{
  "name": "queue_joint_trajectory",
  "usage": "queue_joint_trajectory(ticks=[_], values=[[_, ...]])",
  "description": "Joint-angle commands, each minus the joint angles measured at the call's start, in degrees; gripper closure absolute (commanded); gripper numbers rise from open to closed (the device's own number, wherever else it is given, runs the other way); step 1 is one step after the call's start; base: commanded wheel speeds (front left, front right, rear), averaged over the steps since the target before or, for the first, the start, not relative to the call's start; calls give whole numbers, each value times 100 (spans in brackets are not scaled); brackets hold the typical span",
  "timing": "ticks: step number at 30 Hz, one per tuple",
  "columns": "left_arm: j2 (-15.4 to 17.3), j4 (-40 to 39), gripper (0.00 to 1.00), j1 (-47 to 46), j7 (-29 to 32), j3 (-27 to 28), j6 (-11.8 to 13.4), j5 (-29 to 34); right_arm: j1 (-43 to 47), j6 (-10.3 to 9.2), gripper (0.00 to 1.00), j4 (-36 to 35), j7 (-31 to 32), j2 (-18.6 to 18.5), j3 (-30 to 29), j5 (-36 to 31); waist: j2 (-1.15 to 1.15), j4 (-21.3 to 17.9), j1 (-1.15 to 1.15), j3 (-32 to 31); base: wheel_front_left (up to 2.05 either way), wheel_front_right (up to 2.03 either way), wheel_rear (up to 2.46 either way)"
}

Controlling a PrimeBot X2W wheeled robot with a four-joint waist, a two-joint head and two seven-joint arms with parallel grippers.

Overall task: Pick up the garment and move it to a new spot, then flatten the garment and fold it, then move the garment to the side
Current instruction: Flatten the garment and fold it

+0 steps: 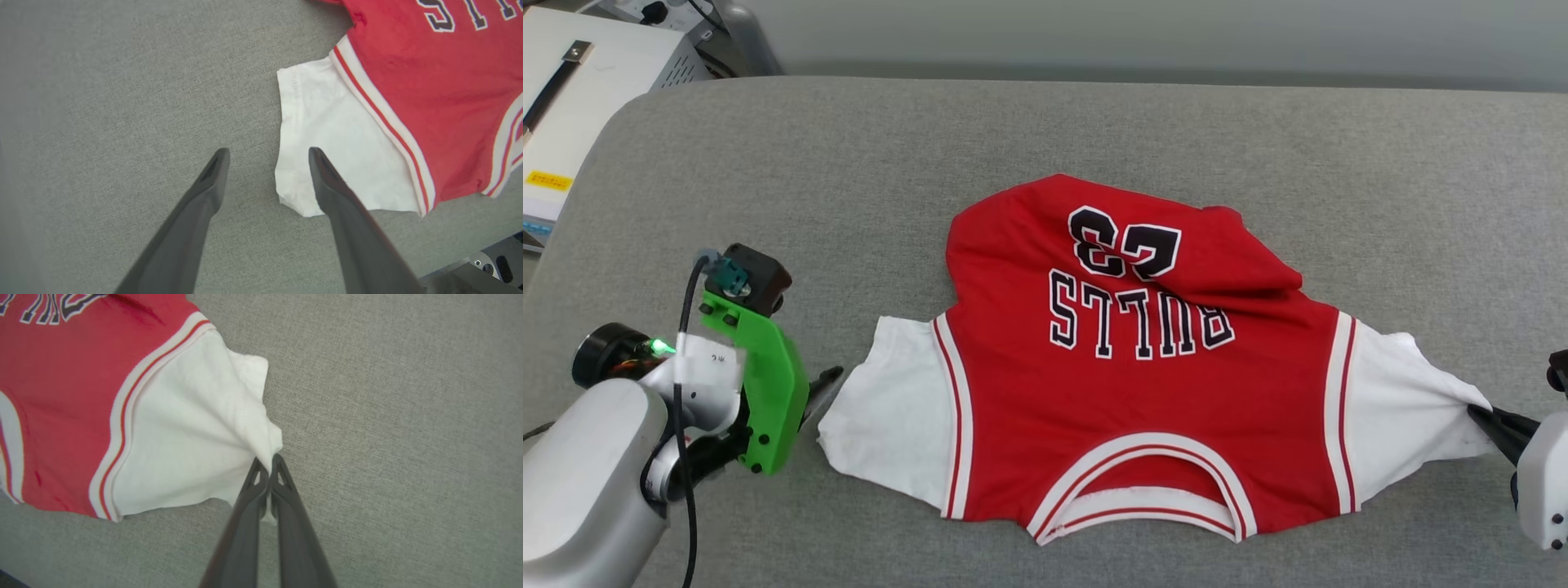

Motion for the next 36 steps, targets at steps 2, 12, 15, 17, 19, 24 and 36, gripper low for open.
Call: queue_joint_trajectory(ticks=[2,12,15,17,19,24,36], values=[[28,50,0,-162,279,-118,-33,-229,70,-5,100,-84,65,62,-69,-69,0,-57,0,78,0,0,0],[-83,786,0,-204,683,-683,-61,-592,-118,-5,100,-290,211,217,-114,-210,0,-250,0,317,0,0,0],[-145,1003,0,-208,611,-862,-63,-598,-151,-5,100,-317,213,230,-117,-224,0,-287,0,374,0,0,0],[-152,1161,0,-206,623,-1081,-63,-566,-169,-5,100,-323,210,238,-119,-233,0,-305,0,399,0,0,0],[-174,1315,0,-185,644,-1284,-63,-645,-182,-5,100,-330,211,252,-106,-240,0,-326,0,412,0,0,0],[-163,1507,100,-286,320,-1594,-64,-831,-203,-5,100,-354,157,294,-92,-234,0,-333,0,344,0,0,0],[249,578,100,-643,-1598,-1252,-64,-863,-31,-5,100,-794,-160,292,-633,3,0,-147,0,-217,0,0,0]])
